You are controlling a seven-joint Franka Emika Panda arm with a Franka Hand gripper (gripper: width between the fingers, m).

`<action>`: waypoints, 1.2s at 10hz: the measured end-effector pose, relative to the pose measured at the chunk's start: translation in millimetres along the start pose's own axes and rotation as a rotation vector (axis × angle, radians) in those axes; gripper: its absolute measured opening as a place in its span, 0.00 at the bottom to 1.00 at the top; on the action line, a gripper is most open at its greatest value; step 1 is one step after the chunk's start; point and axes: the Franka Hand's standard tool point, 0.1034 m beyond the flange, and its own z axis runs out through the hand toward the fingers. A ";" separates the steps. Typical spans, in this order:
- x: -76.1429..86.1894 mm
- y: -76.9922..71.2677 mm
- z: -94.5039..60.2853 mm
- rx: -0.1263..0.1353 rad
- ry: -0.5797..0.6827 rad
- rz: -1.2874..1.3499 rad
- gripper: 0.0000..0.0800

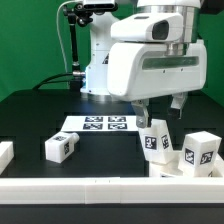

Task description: Assemble stool

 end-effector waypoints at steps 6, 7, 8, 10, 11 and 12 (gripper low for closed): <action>-2.5 -1.7 7.0 0.000 -0.004 0.020 0.58; -2.4 -1.3 6.7 -0.001 -0.004 0.022 0.42; -2.4 -1.1 6.6 -0.001 -0.004 0.039 0.42; -2.5 -1.0 6.6 -0.001 -0.003 0.087 0.42; -2.5 -1.1 6.6 -0.001 -0.003 0.177 0.42; -2.5 -1.1 6.6 -0.001 -0.003 0.261 0.42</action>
Offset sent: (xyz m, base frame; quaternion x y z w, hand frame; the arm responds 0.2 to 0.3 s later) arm 0.0010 0.0039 0.0006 0.0019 -0.0064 0.0084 0.9999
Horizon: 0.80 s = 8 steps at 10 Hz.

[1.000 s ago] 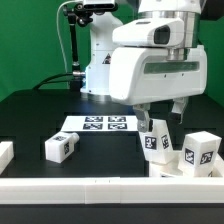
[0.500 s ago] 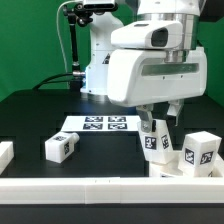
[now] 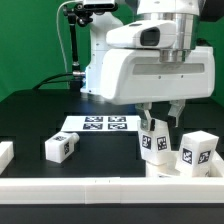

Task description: Assemble stool

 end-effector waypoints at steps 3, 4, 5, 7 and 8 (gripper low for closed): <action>0.0 -0.1 0.1 0.000 0.000 0.210 0.42; 0.0 -0.1 0.1 0.000 0.000 0.298 0.42; -0.1 -0.3 0.5 0.000 0.000 0.372 0.42; 2.1 -2.7 0.9 -0.002 0.011 0.603 0.42; 2.4 -2.7 1.1 -0.003 0.018 0.687 0.42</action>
Offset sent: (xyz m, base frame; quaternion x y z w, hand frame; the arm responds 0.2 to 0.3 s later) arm 0.0000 0.0000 0.0000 0.0000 0.0000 0.1938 0.9810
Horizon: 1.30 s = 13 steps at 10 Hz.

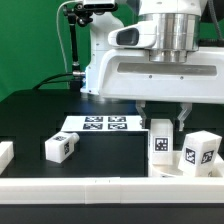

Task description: Assemble stool

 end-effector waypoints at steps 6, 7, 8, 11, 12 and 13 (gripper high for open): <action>-1.9 -1.5 0.9 0.022 -0.013 0.561 0.42; -2.3 -2.2 0.9 0.028 -0.018 0.667 0.42; -2.5 -3.0 0.7 0.027 -0.020 0.778 0.42; -2.1 -2.8 0.4 0.034 -0.027 0.975 0.42; -2.1 -3.0 0.4 0.038 -0.033 1.057 0.42; -2.0 -2.7 0.4 0.041 -0.037 1.116 0.42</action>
Offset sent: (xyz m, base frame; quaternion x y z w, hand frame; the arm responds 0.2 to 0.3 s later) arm -0.0106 0.0050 -0.0048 0.0028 -0.0109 0.2151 0.9765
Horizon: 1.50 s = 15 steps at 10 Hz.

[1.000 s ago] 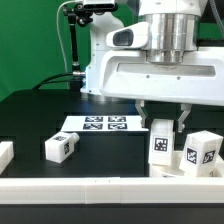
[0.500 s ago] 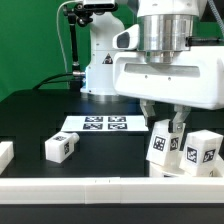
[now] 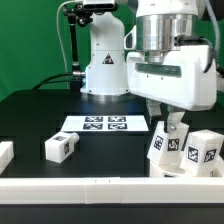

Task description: Assemble stool

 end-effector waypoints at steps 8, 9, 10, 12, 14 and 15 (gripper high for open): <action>3.4 5.2 4.0 0.099 -0.077 0.629 0.42; 1.5 5.1 4.2 0.119 -0.093 0.745 0.42; 0.1 4.5 4.2 0.122 -0.103 0.839 0.42; -1.2 3.8 3.8 0.125 -0.116 0.975 0.42; -0.7 4.3 4.2 0.123 -0.135 1.031 0.42; -1.0 4.2 4.3 0.123 -0.138 1.040 0.42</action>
Offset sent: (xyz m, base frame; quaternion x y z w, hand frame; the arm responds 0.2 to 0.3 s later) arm -0.0043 -0.0146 -0.0040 0.0084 -0.0112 0.2502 0.9681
